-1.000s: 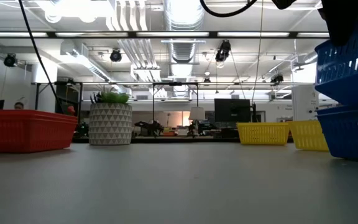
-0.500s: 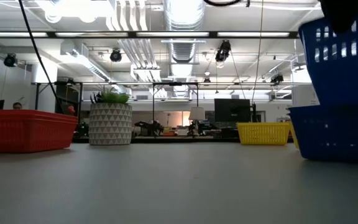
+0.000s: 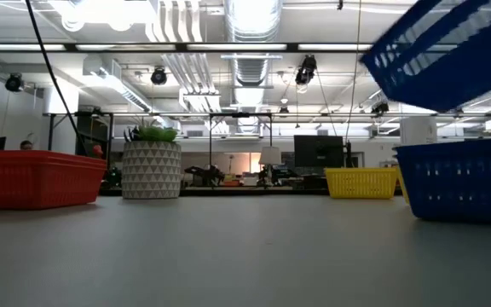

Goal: Stack baskets by color
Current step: Stack the left blue bin on top of the right blue bin

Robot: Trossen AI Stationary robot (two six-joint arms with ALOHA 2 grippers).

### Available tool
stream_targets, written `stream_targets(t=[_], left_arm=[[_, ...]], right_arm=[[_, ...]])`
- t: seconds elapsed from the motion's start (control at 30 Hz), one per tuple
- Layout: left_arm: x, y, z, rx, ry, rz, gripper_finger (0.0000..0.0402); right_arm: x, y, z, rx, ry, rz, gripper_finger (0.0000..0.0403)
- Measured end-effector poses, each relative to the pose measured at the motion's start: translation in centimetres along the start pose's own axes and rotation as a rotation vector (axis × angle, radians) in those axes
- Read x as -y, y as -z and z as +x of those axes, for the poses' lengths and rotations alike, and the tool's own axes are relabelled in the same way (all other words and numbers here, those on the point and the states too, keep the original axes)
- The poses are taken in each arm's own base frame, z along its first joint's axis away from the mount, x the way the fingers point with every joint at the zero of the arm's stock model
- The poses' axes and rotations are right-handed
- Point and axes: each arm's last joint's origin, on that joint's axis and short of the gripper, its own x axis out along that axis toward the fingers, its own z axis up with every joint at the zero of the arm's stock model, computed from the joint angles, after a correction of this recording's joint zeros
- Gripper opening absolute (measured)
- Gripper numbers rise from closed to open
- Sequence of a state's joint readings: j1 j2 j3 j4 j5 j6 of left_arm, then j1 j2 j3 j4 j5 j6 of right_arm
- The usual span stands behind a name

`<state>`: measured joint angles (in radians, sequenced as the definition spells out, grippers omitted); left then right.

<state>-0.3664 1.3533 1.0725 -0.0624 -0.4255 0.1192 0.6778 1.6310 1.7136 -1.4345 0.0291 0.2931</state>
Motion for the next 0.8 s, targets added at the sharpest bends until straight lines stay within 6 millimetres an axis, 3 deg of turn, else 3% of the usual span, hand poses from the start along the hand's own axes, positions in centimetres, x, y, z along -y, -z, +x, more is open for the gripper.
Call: stream_targets(t=[0.07, 0.13, 0.27, 0.5, 0.8], left_arm=[[0.0, 0.0, 0.0, 0.000, 0.000, 0.000, 0.0096], [0.0, 0.0, 0.0, 0.000, 0.000, 0.000, 0.0096], [0.0, 0.0, 0.0, 0.000, 0.000, 0.000, 0.0096], [-0.1, 0.0, 0.0, -0.003, -0.025, -0.001, 0.0096], [-0.2, 0.0, 0.0, -0.007, -0.067, 0.000, 0.0096]], right_arm=[[-1.3, 0.7, 0.3, -0.029, -0.001, -0.348, 0.0009], [-1.9, 1.3, 0.7, -0.068, -0.005, -0.528, 0.0009], [-1.5, 2.1, 1.9, -0.153, 0.126, -0.495, 0.0009], [-2.8, 4.5, 4.1, -0.217, 0.203, -0.615, 0.0009], [-3.3, 7.8, 6.4, -0.076, 0.266, -0.615, 0.0009]])
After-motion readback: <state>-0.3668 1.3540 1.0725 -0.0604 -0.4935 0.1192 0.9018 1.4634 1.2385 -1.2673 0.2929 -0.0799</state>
